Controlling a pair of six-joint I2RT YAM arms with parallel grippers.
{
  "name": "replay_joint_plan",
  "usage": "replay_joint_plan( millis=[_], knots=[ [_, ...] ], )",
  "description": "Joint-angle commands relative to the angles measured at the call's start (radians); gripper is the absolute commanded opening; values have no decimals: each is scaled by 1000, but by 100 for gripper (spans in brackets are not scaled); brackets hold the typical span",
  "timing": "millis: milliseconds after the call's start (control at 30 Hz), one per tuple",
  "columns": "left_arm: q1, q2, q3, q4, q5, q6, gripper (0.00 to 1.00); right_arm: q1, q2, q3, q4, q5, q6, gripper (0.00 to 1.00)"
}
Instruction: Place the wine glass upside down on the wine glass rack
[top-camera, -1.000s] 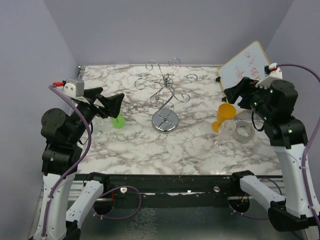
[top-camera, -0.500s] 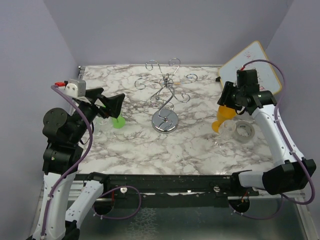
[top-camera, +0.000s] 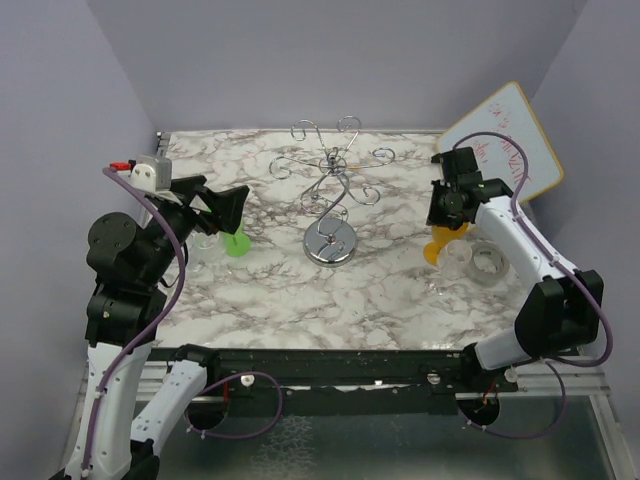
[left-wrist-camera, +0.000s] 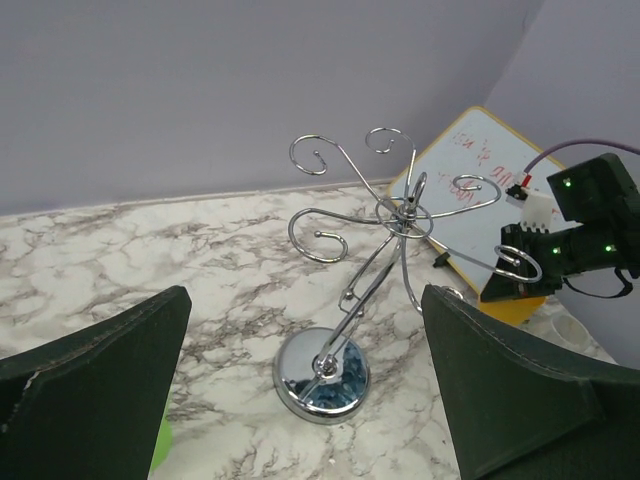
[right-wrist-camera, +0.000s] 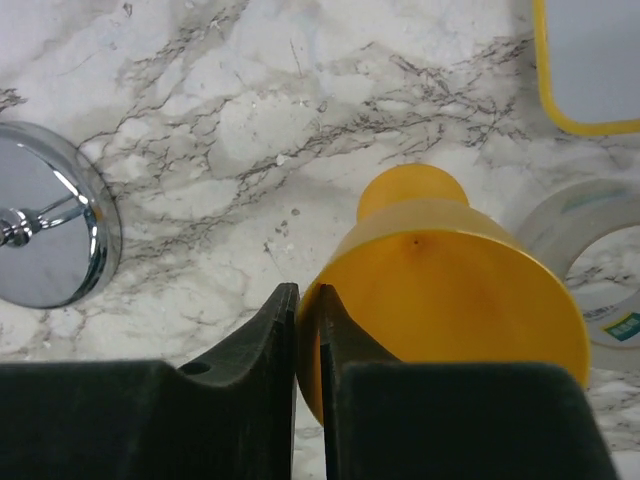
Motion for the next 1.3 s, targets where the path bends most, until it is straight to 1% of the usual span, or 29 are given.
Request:
replay_joint_plan(
  millis=[0, 33, 67, 200, 300, 367, 433, 600, 733, 833, 967, 1133, 1200, 1267],
  knots=[
    [-5, 8, 35, -25, -9, -32, 99, 55, 46, 24, 39, 104, -15, 8],
    [-6, 9, 36, -23, -8, -37, 99, 65, 51, 35, 34, 127, -19, 4],
    [-6, 11, 38, -24, -7, -43, 99, 73, 53, 48, 31, 148, -22, 2],
    [-6, 14, 51, -26, 10, -73, 99, 92, 21, 96, 33, 212, -42, 1],
    [-7, 21, 66, -26, 3, -108, 99, 98, -47, 106, 66, 215, -54, 1],
    [-6, 33, 82, -33, -8, -140, 99, 98, -119, 86, 102, 210, -27, 1],
    [-5, 48, 101, -52, -20, -196, 99, 98, -239, 51, 163, 156, -20, 1],
    [-6, 72, 117, -75, 11, -314, 99, 98, -462, -2, 281, 120, 21, 1],
    [-5, 127, 148, -74, 110, -397, 99, 98, -600, -32, 395, 97, 57, 1],
    [-5, 186, 187, -63, 195, -423, 99, 98, -672, -60, 506, 57, 94, 1],
    [-5, 230, 224, 13, 261, -474, 99, 98, -726, -107, 672, -54, 170, 1],
    [-6, 329, 283, 199, 416, -627, 99, 98, -744, -156, 884, -209, 313, 1],
    [-11, 360, 321, 223, 410, -658, 99, 98, -750, -175, 963, -247, 367, 1],
    [-21, 370, 320, 268, 384, -709, 99, 99, -759, -203, 1042, -272, 422, 1]
  ],
)
